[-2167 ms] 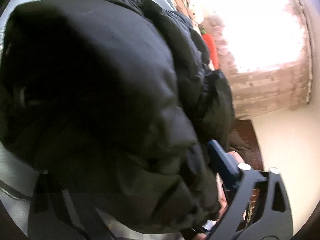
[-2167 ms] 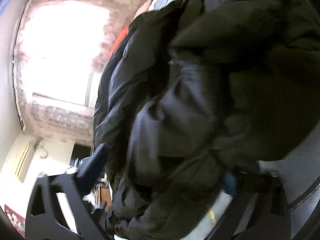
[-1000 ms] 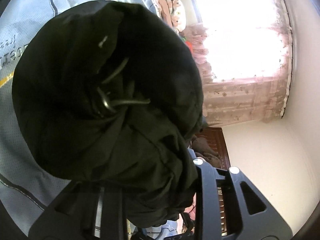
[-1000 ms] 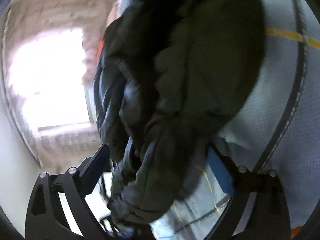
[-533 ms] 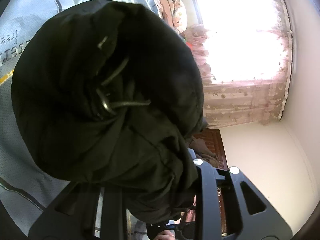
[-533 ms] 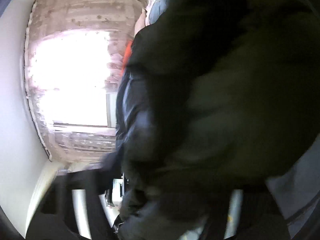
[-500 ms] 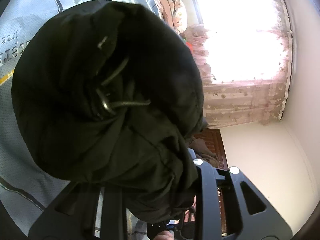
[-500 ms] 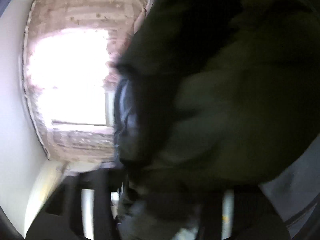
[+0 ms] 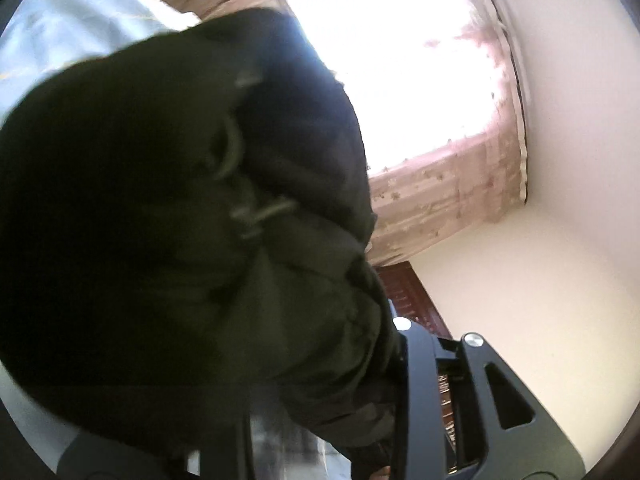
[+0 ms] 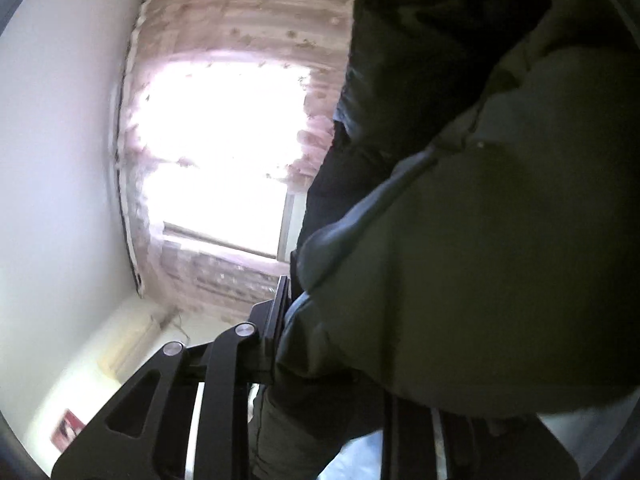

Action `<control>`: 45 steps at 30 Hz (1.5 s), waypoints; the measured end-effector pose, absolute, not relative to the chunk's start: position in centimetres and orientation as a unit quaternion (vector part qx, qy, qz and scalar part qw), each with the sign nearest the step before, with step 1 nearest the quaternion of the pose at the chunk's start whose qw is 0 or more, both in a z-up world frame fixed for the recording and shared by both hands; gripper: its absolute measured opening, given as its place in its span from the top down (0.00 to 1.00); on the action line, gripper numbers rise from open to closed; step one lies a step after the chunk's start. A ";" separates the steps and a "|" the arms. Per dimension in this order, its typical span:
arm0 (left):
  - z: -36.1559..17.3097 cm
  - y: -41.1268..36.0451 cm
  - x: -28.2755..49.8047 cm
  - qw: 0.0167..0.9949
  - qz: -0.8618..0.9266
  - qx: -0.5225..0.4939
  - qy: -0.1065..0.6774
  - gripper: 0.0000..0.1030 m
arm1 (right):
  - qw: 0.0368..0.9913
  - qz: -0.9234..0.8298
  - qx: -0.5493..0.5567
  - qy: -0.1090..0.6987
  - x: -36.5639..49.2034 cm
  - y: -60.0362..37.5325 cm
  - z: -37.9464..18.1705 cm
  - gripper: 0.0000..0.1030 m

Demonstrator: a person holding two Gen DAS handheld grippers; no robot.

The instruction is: Fold large clothes

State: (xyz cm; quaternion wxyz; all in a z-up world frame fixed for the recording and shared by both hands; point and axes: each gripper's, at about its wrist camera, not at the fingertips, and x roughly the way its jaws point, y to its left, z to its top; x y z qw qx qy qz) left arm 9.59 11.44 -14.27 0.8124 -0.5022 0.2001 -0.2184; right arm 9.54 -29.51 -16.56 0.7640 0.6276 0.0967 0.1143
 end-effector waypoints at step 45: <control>-4.8 4.4 33.3 0.858 -0.141 -0.390 0.302 0.02 | 0.919 0.096 0.271 0.269 30.9 -29.2 -4.4 0.01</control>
